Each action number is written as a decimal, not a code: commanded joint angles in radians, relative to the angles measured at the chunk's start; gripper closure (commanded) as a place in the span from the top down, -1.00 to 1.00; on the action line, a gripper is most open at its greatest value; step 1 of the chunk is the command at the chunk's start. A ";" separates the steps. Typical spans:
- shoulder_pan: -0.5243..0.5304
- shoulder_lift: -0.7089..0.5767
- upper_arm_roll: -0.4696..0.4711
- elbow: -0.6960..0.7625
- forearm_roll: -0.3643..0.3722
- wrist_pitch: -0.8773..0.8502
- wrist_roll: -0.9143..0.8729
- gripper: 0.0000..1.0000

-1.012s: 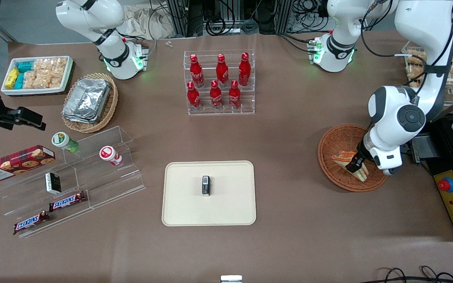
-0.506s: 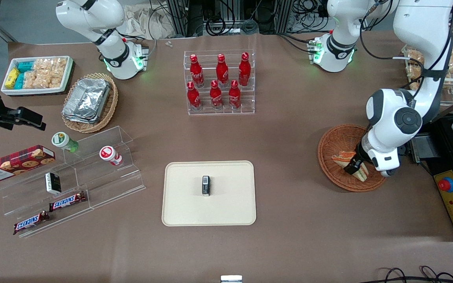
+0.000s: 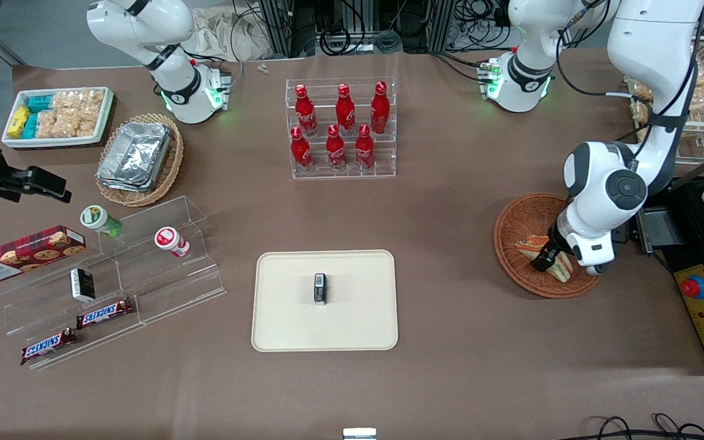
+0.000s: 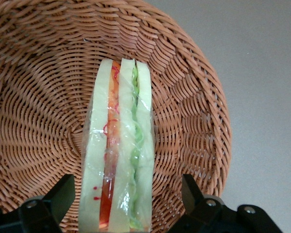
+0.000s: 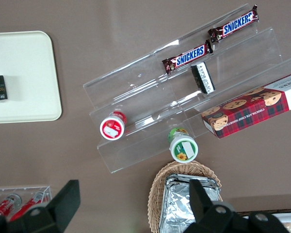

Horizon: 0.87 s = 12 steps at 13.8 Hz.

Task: Place sandwich from basket to tray
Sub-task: 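Close the left gripper on the sandwich and lift it from the basket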

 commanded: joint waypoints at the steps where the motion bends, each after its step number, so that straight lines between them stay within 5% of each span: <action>1: 0.005 -0.013 0.000 -0.039 0.019 0.074 -0.021 0.54; 2: 0.005 -0.013 0.000 -0.039 0.021 0.074 -0.020 0.26; 10: 0.005 -0.018 0.000 -0.038 0.021 0.068 -0.016 -0.04; 12: 0.005 -0.027 0.000 -0.036 0.021 0.065 -0.004 -0.25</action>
